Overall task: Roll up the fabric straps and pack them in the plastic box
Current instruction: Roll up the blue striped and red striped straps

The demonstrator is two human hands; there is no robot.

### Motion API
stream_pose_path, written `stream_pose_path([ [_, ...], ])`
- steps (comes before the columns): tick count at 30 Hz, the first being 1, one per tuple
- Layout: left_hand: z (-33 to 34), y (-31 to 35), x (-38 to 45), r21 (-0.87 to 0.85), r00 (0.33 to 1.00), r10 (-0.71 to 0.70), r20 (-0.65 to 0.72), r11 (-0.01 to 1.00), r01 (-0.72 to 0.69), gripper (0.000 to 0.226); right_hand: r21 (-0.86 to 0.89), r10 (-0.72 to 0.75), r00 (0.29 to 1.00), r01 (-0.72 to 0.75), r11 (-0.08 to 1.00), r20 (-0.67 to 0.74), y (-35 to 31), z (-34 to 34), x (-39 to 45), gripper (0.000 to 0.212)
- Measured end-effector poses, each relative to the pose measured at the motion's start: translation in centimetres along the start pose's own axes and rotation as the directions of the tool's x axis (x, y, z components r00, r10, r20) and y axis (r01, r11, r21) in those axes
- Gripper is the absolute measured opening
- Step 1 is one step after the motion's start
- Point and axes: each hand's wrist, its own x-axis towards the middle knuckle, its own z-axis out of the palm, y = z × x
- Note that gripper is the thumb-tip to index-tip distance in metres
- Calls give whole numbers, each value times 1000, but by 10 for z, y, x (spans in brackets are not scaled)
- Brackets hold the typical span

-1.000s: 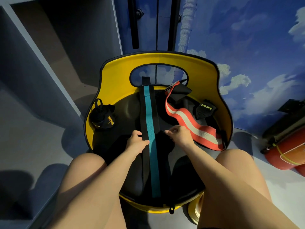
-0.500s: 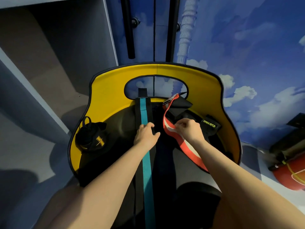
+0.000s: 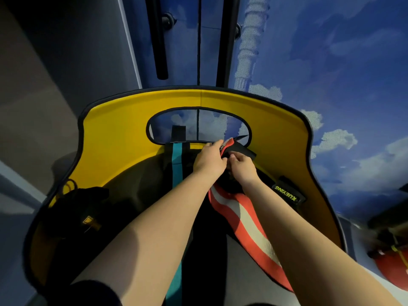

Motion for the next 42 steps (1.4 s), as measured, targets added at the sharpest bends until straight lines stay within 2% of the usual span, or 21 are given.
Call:
stream_pose_path([
  [4,4,-6,10,22,993,22,-113,1000,-20,28,39,-41,999,41,998,14,5,6,5,36],
  [7,2,-15,11,-53,980,1,-199,999,-12,28,59,-74,997,74,996,10,9,6,4,33],
  [11,-8,-26,7,-264,967,-87,-241,964,21,26,54,-100,995,100,993,-10,10,1,1,27],
  [18,-31,-45,-9,-397,966,-185,-182,912,100,28,-83,-131,988,125,989,-77,0,-8,-17,35],
  [21,-40,-48,-17,-398,978,-157,-138,913,90,28,-132,-145,983,129,983,-116,-5,-6,-24,41],
  [24,-46,-49,-24,-390,990,-117,-83,918,76,30,-251,-228,953,175,952,-200,-10,-9,-23,48],
  [27,-47,-50,-25,-394,993,-110,-47,915,83,29,-447,-270,960,209,870,-78,-19,-8,-13,52],
  [29,-47,-51,-25,-395,993,-115,-31,914,94,27,-493,-221,975,196,848,7,-22,-1,-4,52],
  [34,-52,-61,-24,-492,981,-189,-43,858,144,26,-323,-124,991,135,937,54,-11,14,6,50],
  [35,-53,-63,-25,-521,979,-197,-47,842,144,25,-302,-131,991,133,944,27,-9,14,4,50],
  [37,-57,-66,-27,-585,976,-213,-35,796,153,21,-260,-241,967,212,942,-86,-9,11,-5,44],
  [39,-62,-67,-31,-684,974,-226,13,708,174,18,-113,-337,931,323,939,-141,-17,10,-19,36],
  [41,-69,-64,-36,-795,970,-220,104,568,214,20,133,-345,935,354,926,-85,-27,10,-38,31],
  [42,-73,-63,-37,-833,968,-208,142,502,230,22,188,-371,926,376,907,-62,-30,9,-47,29],
])
